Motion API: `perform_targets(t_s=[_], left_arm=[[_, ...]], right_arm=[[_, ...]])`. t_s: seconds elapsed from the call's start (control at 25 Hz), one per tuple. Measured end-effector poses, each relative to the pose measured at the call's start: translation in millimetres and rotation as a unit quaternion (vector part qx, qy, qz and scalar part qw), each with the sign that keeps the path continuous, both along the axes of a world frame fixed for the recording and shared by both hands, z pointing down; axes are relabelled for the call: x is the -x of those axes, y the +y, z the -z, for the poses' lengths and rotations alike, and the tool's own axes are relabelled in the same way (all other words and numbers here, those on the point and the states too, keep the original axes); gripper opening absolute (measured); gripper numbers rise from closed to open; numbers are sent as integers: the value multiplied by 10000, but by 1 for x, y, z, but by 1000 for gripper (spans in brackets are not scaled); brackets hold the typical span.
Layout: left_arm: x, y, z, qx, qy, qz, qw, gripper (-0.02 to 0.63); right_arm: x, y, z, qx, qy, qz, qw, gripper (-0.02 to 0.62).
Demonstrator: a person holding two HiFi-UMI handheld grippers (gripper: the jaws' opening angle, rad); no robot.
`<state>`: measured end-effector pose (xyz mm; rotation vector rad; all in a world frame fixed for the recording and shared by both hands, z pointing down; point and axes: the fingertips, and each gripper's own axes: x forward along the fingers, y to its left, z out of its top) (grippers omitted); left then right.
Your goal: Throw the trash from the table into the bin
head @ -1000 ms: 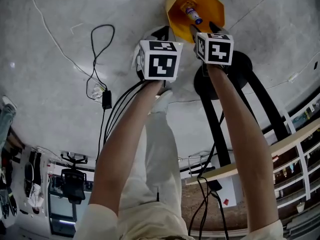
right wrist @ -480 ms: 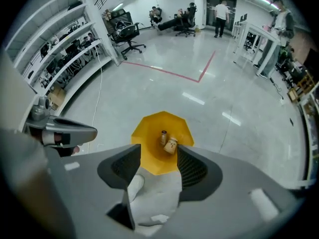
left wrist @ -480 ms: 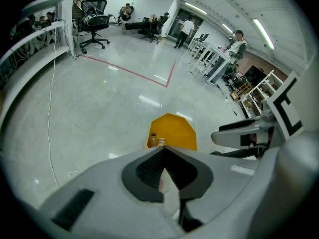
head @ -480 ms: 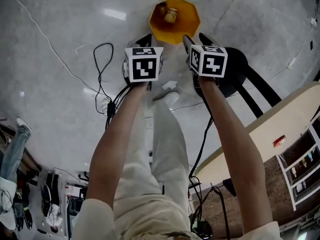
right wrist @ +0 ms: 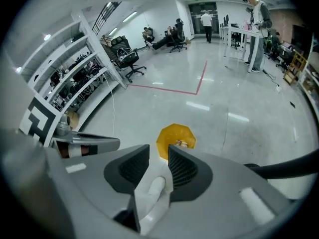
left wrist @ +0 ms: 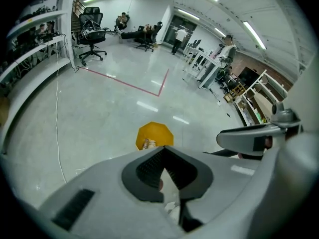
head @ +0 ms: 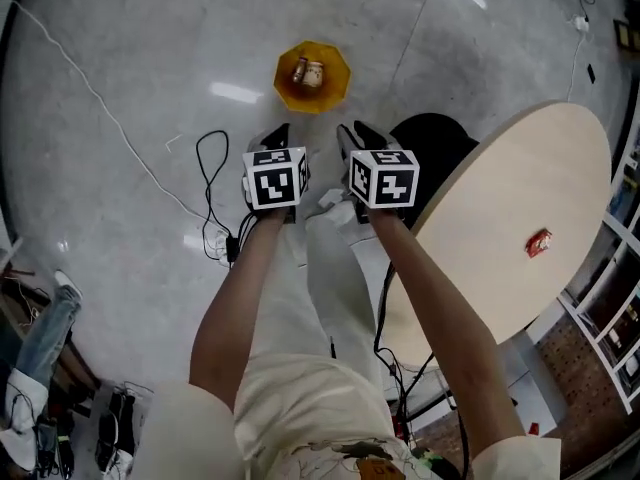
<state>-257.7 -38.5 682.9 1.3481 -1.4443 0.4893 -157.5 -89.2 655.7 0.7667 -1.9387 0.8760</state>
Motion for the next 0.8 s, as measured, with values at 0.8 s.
perform_targets(t_s=[0.8], left_arm=[[-118,60,195,-442,-254,-1317,9900,6]], right_arm=[[-141,41,221,-1182,-1353,-1740,9682,6]])
